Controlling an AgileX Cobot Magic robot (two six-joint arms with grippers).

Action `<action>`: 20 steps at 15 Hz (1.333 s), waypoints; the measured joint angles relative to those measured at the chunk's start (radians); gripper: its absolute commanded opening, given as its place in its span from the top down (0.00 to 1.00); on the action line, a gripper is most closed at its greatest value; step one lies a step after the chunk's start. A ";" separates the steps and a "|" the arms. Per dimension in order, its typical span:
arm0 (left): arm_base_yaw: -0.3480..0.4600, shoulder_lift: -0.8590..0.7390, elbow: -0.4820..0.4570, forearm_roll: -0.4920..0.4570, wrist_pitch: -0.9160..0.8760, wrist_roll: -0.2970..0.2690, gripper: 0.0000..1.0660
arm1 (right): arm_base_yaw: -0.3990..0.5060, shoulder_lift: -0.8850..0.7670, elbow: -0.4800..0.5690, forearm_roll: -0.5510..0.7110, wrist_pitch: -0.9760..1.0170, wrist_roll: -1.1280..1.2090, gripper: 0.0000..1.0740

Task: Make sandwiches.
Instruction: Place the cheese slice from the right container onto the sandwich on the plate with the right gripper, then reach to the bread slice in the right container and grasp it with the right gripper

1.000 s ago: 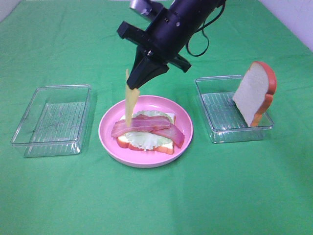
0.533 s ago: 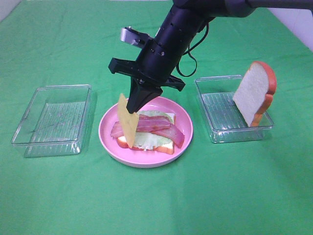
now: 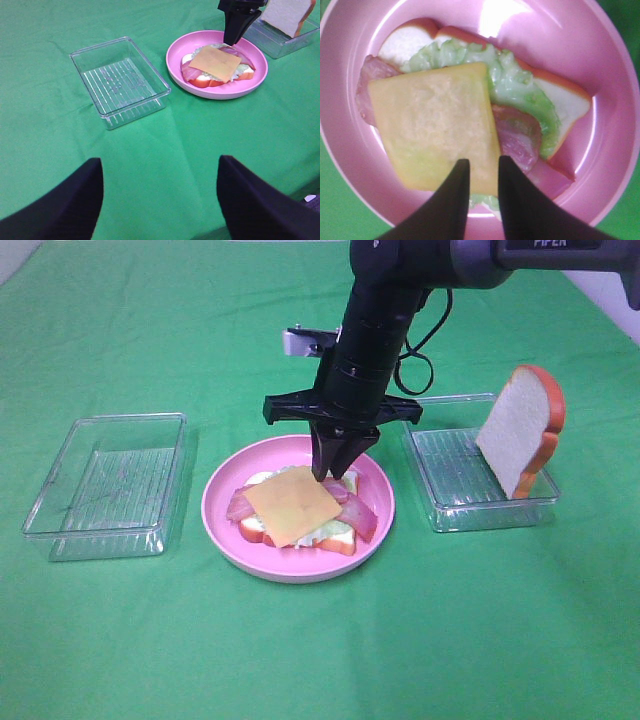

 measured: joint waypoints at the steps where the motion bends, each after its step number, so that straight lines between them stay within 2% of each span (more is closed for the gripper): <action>1: 0.000 0.000 0.000 0.000 0.000 0.000 0.41 | 0.000 0.000 0.000 -0.007 -0.009 0.003 0.44; 2: 0.000 0.000 0.000 0.000 0.000 0.000 0.41 | 0.000 -0.001 0.000 -0.011 -0.016 0.004 0.38; 5: 0.000 0.000 0.000 0.000 0.000 0.000 0.41 | 0.000 -0.026 0.000 -0.053 -0.022 0.004 0.37; 6: 0.000 0.000 0.000 0.000 0.000 0.000 0.41 | -0.004 -0.094 0.000 -0.122 -0.021 0.008 0.37; 9: 0.000 0.000 0.000 0.000 0.000 0.000 0.41 | -0.036 -0.189 0.000 -0.157 -0.019 0.025 0.37; 11: 0.000 0.000 0.000 0.000 0.000 0.000 0.41 | -0.089 -0.258 0.000 -0.169 -0.007 0.026 0.37; 14: 0.000 0.000 0.000 0.000 0.000 0.000 0.41 | -0.158 -0.316 0.000 -0.242 0.026 0.034 0.31; 15: 0.000 0.000 0.000 0.000 0.000 0.000 0.41 | -0.213 -0.327 0.000 -0.330 0.080 0.053 0.30; 16: 0.000 0.000 0.000 0.000 0.000 0.000 0.41 | -0.245 -0.327 0.001 -0.362 0.092 0.054 0.30; 20: 0.000 0.000 0.000 0.000 0.000 0.000 0.41 | -0.369 -0.327 0.009 -0.327 0.097 0.054 0.30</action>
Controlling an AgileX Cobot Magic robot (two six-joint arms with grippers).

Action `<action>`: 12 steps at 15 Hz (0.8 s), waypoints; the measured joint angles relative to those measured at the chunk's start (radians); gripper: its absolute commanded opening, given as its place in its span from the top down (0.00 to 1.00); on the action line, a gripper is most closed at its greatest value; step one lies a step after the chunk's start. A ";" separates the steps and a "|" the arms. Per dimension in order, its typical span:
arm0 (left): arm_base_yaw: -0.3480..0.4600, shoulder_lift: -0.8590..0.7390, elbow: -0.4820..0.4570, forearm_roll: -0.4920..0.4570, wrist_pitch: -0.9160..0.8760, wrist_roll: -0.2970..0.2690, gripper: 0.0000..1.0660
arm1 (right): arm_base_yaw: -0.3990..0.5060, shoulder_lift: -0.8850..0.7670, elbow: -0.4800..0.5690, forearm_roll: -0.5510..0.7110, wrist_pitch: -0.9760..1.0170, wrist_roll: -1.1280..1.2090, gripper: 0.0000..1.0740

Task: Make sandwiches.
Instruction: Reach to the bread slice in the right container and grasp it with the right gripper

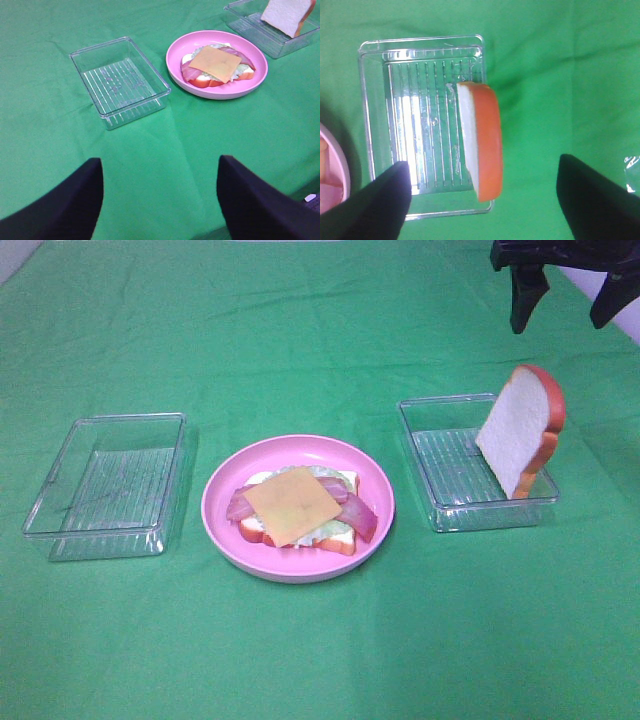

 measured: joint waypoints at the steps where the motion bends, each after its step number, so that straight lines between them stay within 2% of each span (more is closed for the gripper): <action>1: 0.000 0.000 0.000 0.000 0.000 0.000 0.41 | -0.012 0.000 0.002 0.012 0.001 -0.001 0.30; 8: 0.000 0.000 0.000 0.000 0.000 0.000 0.41 | -0.037 0.103 0.049 0.058 0.005 -0.045 0.31; 10: 0.000 0.000 0.000 0.000 0.000 0.000 0.41 | -0.037 0.130 0.049 0.084 0.005 -0.057 0.35; 12: 0.000 0.000 0.000 0.000 0.000 0.000 0.41 | -0.037 0.155 0.049 0.121 0.003 -0.088 0.44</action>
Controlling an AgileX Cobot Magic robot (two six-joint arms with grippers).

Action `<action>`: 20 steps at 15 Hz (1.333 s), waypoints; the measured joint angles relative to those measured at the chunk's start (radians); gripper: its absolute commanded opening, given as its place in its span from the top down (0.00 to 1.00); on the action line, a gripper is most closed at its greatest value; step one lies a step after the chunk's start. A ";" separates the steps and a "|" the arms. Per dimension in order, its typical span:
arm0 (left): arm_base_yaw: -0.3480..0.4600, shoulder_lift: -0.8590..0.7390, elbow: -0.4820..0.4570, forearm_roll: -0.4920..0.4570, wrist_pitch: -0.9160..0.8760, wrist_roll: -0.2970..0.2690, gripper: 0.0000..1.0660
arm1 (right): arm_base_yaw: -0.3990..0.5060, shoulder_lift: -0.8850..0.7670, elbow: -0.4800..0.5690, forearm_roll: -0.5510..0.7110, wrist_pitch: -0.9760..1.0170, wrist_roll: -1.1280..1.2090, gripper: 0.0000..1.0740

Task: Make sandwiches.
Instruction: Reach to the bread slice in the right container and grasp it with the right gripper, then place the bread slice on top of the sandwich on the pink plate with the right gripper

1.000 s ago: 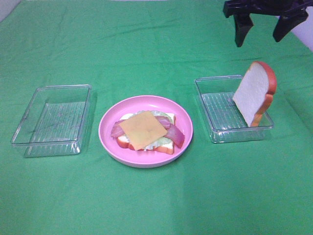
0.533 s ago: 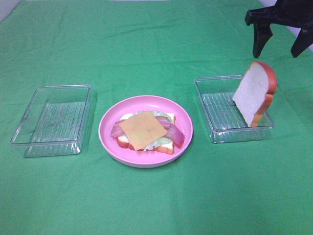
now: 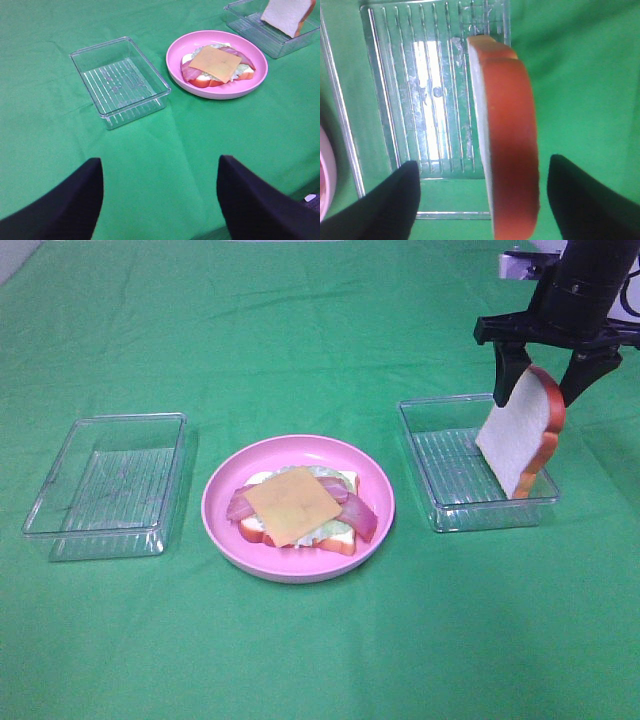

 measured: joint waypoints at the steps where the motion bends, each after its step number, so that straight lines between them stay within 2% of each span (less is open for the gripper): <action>1: 0.000 0.000 0.000 0.000 0.000 0.000 0.41 | 0.000 -0.001 0.000 0.004 -0.001 -0.001 0.52; 2: 0.000 0.000 0.000 0.000 0.000 0.000 0.41 | 0.000 -0.001 0.000 -0.003 -0.002 -0.001 0.70; 3: 0.000 0.000 0.000 0.000 0.000 0.000 0.41 | 0.000 -0.001 0.000 -0.012 -0.002 -0.001 0.75; 5: 0.000 0.000 0.000 0.000 0.000 0.000 0.41 | 0.000 -0.001 0.000 -0.019 -0.002 0.000 0.94; 6: 0.000 0.000 0.000 0.000 0.000 0.000 0.41 | 0.000 -0.001 0.000 -0.023 -0.001 0.000 1.00; 11: 0.000 0.000 0.000 0.000 0.000 0.000 0.41 | 0.000 -0.033 0.000 0.024 0.000 0.000 1.00; 15: 0.000 0.000 0.000 0.000 0.000 0.000 0.41 | 0.000 -0.122 0.000 0.147 0.001 0.000 1.00; 18: 0.000 0.000 0.000 0.000 0.000 0.000 0.41 | 0.002 -0.144 0.000 0.328 0.002 0.000 1.00; 20: 0.000 0.000 0.000 0.000 0.000 0.000 0.41 | 0.040 -0.144 0.000 0.358 0.001 0.000 1.00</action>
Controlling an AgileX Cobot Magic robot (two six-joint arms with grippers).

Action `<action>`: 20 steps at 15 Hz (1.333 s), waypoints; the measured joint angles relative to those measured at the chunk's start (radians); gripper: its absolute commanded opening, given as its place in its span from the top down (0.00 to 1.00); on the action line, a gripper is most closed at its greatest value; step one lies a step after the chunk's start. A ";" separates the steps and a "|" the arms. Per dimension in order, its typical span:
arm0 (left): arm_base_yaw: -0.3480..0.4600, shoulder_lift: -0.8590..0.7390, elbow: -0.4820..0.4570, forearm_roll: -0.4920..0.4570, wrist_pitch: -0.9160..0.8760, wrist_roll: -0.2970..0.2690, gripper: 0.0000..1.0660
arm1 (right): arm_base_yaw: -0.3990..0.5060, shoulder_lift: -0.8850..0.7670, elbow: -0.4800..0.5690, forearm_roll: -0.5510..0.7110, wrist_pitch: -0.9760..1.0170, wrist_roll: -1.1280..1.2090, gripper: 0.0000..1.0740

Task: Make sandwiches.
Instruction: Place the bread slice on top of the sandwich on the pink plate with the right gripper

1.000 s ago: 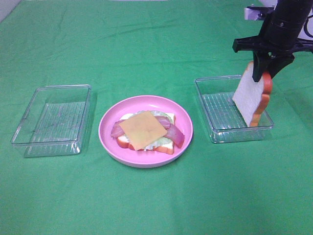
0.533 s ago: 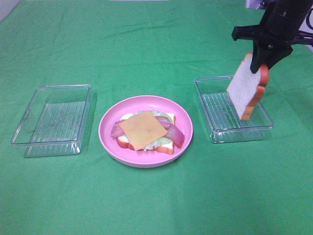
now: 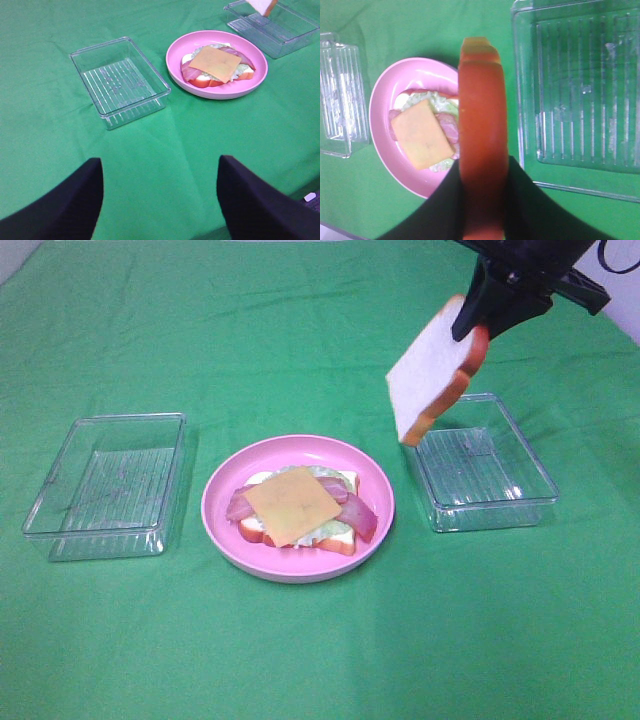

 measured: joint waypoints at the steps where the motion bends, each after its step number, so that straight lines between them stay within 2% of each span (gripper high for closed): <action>1: 0.000 0.000 0.000 0.000 0.000 0.000 0.41 | 0.032 0.000 0.000 0.002 0.000 0.000 1.00; 4: 0.000 0.000 0.000 0.000 0.000 0.000 0.41 | 0.173 0.000 0.001 0.019 -0.050 0.016 1.00; 6: 0.000 0.000 0.000 0.000 0.000 0.000 0.41 | 0.228 -0.001 0.024 0.038 -0.112 0.036 1.00; 7: 0.000 0.000 0.000 0.000 0.000 0.000 0.41 | 0.275 -0.002 0.112 0.100 -0.230 0.042 1.00; 9: 0.000 0.000 0.000 0.000 0.000 0.000 0.41 | 0.293 -0.002 0.210 0.173 -0.315 0.029 1.00; 11: 0.000 0.000 0.000 0.000 0.000 0.000 0.41 | 0.296 -0.002 0.363 0.350 -0.419 -0.073 1.00; 13: 0.000 0.000 0.000 0.000 0.000 0.000 0.41 | 0.296 -0.002 0.504 0.589 -0.515 -0.243 1.00; 14: 0.000 0.000 0.000 0.000 0.000 0.000 0.41 | 0.296 -0.001 0.537 0.665 -0.535 -0.299 1.00; 16: 0.000 0.000 0.000 0.000 0.000 0.000 0.41 | 0.296 -0.002 0.639 0.934 -0.603 -0.504 1.00; 18: 0.000 0.000 0.000 0.000 0.000 0.000 0.41 | 0.296 -0.002 0.739 1.140 -0.684 -0.661 1.00; 20: 0.000 0.000 0.000 0.000 0.000 0.000 0.41 | 0.296 -0.002 0.767 1.155 -0.708 -0.673 1.00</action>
